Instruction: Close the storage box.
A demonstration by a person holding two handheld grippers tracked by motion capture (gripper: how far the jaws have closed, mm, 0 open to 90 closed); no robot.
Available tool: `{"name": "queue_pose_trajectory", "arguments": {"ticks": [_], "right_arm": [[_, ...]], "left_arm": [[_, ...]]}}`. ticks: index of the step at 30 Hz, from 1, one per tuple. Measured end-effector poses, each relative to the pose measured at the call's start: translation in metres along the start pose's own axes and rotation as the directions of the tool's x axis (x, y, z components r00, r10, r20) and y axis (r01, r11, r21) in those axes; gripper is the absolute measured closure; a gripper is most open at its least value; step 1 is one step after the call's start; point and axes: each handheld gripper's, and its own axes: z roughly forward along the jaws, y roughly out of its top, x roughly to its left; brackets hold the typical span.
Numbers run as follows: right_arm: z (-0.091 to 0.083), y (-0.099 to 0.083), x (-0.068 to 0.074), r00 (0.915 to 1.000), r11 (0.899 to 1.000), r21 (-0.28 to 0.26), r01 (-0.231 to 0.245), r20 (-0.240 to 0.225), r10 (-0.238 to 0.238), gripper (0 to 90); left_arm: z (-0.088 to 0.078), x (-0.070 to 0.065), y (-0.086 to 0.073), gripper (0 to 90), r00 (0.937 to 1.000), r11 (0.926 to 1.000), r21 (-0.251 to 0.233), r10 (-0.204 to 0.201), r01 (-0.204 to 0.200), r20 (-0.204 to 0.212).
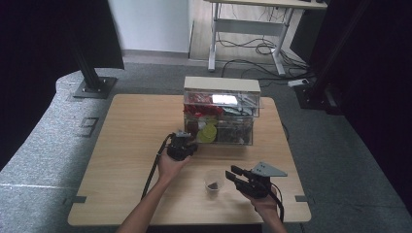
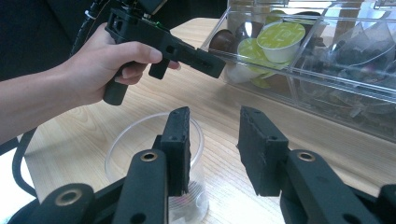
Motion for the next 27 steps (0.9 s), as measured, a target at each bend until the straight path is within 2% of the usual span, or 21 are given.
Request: {"name": "queue_pose_trajectory", "arguments": {"ticks": [7,12,22,27], "right_arm": [[-0.003,0.0,-0.004,0.9999,1.0,-0.008,-0.008,0.008,0.009,62.8],[-0.006,-0.001,-0.007,0.9997,1.0,-0.014,-0.014,0.018,0.015,62.7],[-0.011,-0.002,-0.014,0.9988,0.999,-0.021,-0.026,0.042,0.026,62.7],[-0.014,-0.005,-0.018,0.9979,1.0,-0.013,-0.024,0.06,0.025,62.3]], "left_arm": [[-0.002,0.0,-0.002,86.1,1.0,1.0,-0.003,0.007,-0.007,0.005],[-0.007,-0.005,-0.011,85.7,0.9991,0.9991,0.0,0.041,-0.041,0.007],[-0.028,-0.009,-0.03,79.2,0.9964,0.995,-0.055,0.084,-0.083,0.014],[-0.043,-0.008,-0.042,75.6,0.9954,0.992,-0.089,0.092,-0.089,0.027]]}}
